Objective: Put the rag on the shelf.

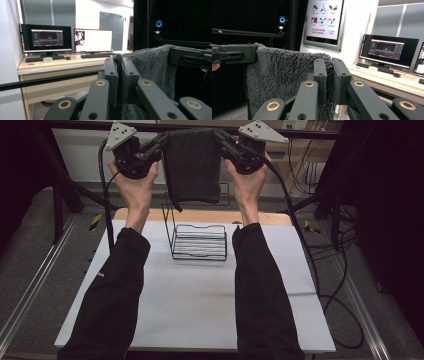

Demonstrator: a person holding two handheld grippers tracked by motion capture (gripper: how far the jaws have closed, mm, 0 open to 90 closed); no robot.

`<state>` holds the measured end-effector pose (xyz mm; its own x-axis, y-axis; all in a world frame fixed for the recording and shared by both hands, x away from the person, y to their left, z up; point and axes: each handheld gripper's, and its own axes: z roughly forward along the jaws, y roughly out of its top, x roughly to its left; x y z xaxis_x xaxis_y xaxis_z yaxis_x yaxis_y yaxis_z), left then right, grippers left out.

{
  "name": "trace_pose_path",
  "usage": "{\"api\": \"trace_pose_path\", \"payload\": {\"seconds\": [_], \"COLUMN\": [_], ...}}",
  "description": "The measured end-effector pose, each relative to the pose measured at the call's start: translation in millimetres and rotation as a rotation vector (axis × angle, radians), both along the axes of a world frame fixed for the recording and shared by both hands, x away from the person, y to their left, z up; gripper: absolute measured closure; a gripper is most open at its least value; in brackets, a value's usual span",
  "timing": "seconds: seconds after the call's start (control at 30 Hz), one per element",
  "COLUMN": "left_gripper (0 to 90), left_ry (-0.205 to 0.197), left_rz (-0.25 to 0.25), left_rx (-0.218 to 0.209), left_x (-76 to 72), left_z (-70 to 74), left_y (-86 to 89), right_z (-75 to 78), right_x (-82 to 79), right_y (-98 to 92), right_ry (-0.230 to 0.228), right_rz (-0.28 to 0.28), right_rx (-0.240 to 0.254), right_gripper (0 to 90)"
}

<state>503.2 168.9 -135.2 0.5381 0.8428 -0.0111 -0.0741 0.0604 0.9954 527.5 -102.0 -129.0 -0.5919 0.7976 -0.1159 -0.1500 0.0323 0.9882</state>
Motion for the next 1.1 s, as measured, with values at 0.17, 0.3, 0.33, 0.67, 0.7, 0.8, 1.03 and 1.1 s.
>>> {"api": "trace_pose_path", "payload": {"seconds": [0.17, 0.3, 0.33, 0.67, 0.7, 0.8, 1.03, 1.1], "left_gripper": [84.0, 83.9, 83.9, 83.9, 83.9, 83.9, 83.9, 83.9], "left_ry": [0.006, 0.021, 0.025, 0.063, 0.066, 0.073, 0.092, 0.092], "left_rz": [-0.011, -0.032, -0.037, -0.069, -0.071, -0.079, -0.102, -0.111], "left_rx": [0.025, 0.045, 0.053, 0.092, 0.098, 0.102, 0.132, 0.125], "left_x": [-3.2, -7.6, -8.6, -15.0, -15.1, -15.3, -17.5, -19.3], "left_z": [-11.0, -21.7, -24.5, -47.4, -48.3, -51.5, -59.5, -61.7], "left_y": [-2.2, -0.2, 0.3, 8.2, 8.6, 7.2, 4.0, 5.8], "right_z": [-5.9, -16.8, -19.7, -40.4, -40.7, -42.6, -57.0, -59.7], "right_x": [-6.1, -12.7, -14.1, -24.0, -24.5, -25.7, -28.4, -30.6], "right_y": [-2.0, -6.6, -6.9, -2.6, -2.2, -2.0, -8.7, -9.8], "right_ry": [0.021, 0.044, 0.048, 0.092, 0.094, 0.103, 0.145, 0.147], "right_rz": [-0.002, 0.013, 0.016, 0.025, 0.024, 0.015, 0.022, 0.028], "right_rx": [-0.036, -0.040, -0.044, -0.088, -0.091, -0.107, -0.096, -0.097], "right_gripper": [83.0, 82.9, 82.9, 82.9, 82.9, 82.8, 82.8, 82.8]}}
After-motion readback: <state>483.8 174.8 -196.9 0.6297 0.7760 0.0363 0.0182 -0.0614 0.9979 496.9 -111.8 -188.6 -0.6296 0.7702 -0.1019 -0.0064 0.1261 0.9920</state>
